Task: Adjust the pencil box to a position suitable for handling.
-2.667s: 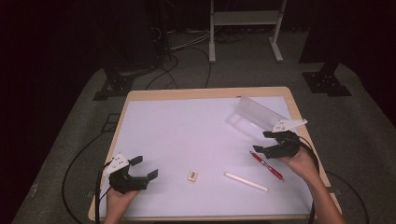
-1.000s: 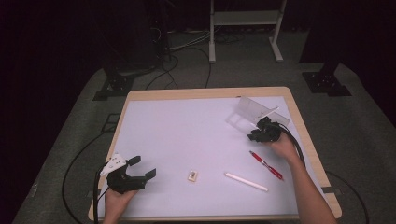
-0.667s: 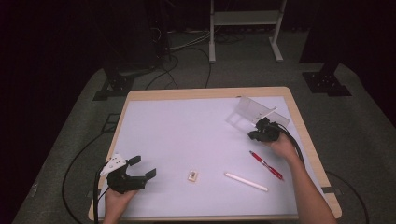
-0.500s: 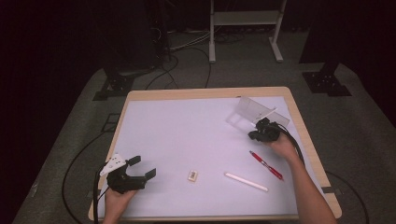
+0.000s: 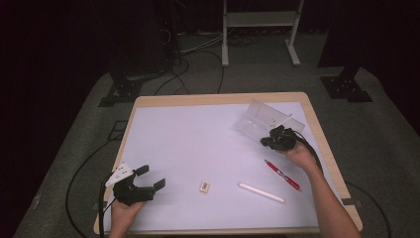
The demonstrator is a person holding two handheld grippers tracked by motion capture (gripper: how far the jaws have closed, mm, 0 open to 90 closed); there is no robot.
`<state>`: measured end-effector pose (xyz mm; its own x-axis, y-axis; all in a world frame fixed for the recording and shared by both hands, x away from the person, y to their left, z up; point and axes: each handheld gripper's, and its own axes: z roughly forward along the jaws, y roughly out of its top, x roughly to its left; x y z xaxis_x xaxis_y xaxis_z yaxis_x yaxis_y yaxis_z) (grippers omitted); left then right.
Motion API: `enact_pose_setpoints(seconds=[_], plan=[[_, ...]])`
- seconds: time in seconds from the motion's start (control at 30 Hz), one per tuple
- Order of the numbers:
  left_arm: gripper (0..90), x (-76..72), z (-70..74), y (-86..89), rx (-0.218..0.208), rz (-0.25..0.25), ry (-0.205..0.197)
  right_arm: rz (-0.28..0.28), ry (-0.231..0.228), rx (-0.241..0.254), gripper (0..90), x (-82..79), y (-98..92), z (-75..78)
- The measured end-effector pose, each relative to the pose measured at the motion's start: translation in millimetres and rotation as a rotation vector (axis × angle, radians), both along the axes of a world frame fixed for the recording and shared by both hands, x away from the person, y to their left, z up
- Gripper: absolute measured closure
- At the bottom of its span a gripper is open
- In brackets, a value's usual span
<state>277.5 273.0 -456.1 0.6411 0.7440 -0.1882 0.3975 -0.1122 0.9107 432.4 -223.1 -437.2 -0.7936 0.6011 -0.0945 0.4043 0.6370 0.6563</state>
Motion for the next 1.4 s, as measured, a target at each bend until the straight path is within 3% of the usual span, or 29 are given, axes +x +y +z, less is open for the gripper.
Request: enact_pose_setpoints(seconds=[0.3, 0.6, 0.83, 1.07, 1.4], plan=[[7.3, -0.3, 0.1, -0.2, 0.0, 0.0, -0.001, 0.075, -0.007, 0.028, 85.5, -11.6, 13.6, 8.0], [7.3, -0.1, 0.3, -0.5, 0.001, -0.001, -0.001, 0.199, -0.018, 0.036, 85.4, -27.5, 41.1, 19.1], [7.3, -0.1, 0.7, 0.7, -0.001, 0.001, -0.003, 0.26, -0.017, 0.063, 85.4, -34.8, 59.4, 25.5], [7.3, 0.3, 0.8, 2.0, 0.0, 0.002, -0.002, 0.343, 0.004, 0.065, 85.4, -43.8, 83.2, 22.9], [7.3, 0.3, 0.7, 2.2, -0.001, 0.002, -0.001, 0.394, 0.038, 0.048, 85.3, -48.6, 98.7, 13.6]])
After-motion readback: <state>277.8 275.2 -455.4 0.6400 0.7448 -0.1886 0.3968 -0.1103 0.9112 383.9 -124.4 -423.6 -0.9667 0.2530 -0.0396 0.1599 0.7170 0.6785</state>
